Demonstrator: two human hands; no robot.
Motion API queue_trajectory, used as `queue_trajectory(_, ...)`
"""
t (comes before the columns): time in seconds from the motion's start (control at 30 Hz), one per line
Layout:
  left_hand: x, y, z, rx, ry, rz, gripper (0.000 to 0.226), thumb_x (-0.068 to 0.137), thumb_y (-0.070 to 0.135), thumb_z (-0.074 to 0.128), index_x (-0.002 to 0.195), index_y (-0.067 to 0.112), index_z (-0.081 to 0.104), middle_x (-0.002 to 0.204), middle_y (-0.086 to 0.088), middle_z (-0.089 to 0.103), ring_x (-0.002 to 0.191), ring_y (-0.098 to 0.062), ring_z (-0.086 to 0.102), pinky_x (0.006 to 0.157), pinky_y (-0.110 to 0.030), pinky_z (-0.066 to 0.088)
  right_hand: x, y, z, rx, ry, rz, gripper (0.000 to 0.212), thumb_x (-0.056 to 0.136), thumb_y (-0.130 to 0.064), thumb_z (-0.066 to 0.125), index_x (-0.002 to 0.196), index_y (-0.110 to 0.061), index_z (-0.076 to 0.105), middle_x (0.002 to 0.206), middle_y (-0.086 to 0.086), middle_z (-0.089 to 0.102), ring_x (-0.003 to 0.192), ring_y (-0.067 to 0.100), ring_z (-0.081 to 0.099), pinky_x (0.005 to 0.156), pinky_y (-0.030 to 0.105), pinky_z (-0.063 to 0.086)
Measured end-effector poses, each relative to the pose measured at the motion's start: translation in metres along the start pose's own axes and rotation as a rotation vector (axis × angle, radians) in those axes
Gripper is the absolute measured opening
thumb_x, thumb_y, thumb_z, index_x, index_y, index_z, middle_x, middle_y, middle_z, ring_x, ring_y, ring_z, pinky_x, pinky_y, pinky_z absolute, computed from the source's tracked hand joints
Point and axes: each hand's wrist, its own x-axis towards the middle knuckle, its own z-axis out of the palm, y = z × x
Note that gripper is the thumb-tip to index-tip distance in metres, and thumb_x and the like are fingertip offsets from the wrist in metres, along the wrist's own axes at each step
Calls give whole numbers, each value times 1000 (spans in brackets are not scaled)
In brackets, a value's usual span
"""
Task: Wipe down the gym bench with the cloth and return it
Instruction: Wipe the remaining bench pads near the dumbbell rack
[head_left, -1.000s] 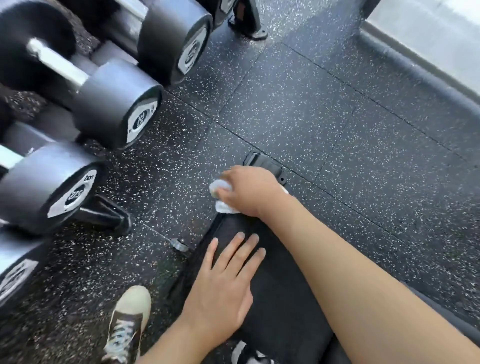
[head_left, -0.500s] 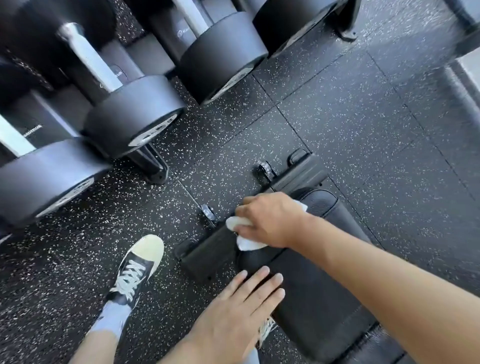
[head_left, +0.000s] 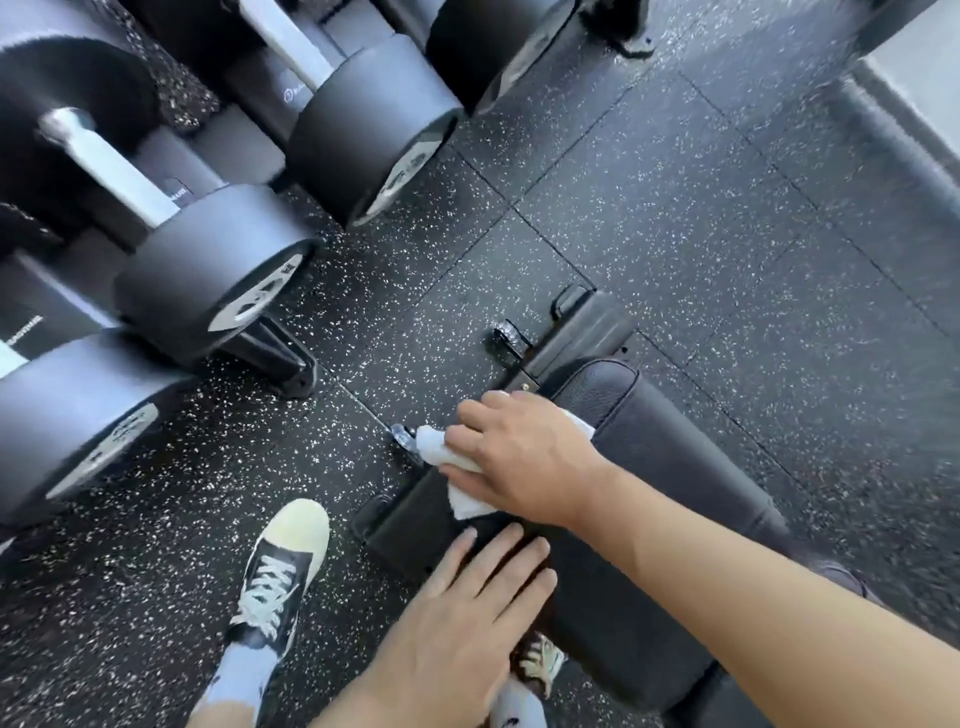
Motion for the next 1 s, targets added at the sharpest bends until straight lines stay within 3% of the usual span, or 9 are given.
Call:
queue_trajectory(0.1,18,-8,-22,18,-23,34,63,80,34,48,140,23,63,157,-4,51,146,-29,47,115,-53,31,-20,48,-20,-54,165,106,33,103,-44,56,90,-14,62,87,5,55,75,28,52,62,41,42)
queue_trajectory(0.27,84,-17,-41,28,-5,17,66,84,26,51,149,21,53,163,-5,40,154,-30,33,120,-60,32,-99,102,-24,157,338,850,34,103,-51,51,97,-18,53,91,0,56,87,29,59,68,41,44)
queue_trajectory(0.33,118,-17,-48,19,64,17,62,88,24,50,149,18,53,161,-6,42,153,-31,34,121,-61,31,-143,99,-15,246,329,1002,31,104,-51,49,91,-22,47,88,-4,53,88,29,58,69,39,36)
queue_trajectory(0.43,167,-13,-54,54,98,78,59,91,28,49,149,17,55,158,-7,46,151,-33,37,122,-64,27,-193,65,-10,161,420,1068,27,103,-47,52,91,-23,48,87,-7,49,81,23,53,64,37,35)
queue_trajectory(0.57,212,-4,-51,188,-22,341,63,92,33,51,154,19,50,159,-5,48,150,-30,42,123,-60,26,-221,18,5,38,595,1125,27,102,-41,54,93,-16,60,85,-1,53,75,25,54,62,36,45)
queue_trajectory(0.67,223,2,-49,200,-33,357,67,90,35,54,155,18,49,158,-4,49,147,-29,45,121,-57,30,-223,12,19,43,672,1168,28,101,-40,58,94,-14,64,85,3,56,72,28,56,61,40,49)
queue_trajectory(0.83,226,7,-52,179,-16,363,65,87,33,56,149,14,56,155,-6,52,142,-32,50,115,-61,35,-204,62,8,84,625,1357,32,101,-45,47,92,-17,60,85,3,57,73,28,58,59,39,44)
queue_trajectory(0.93,224,8,-54,185,-18,355,65,86,34,55,149,15,57,155,-5,52,142,-31,51,117,-59,34,-200,83,2,278,553,1480,30,103,-46,46,96,-18,55,94,4,60,84,31,61,64,39,37)
queue_trajectory(1.0,224,9,-55,179,-14,357,65,86,34,55,148,16,57,154,-4,53,141,-30,51,118,-58,33,-202,78,3,305,593,1482,29,103,-45,47,95,-18,55,93,3,60,84,31,61,63,38,36)
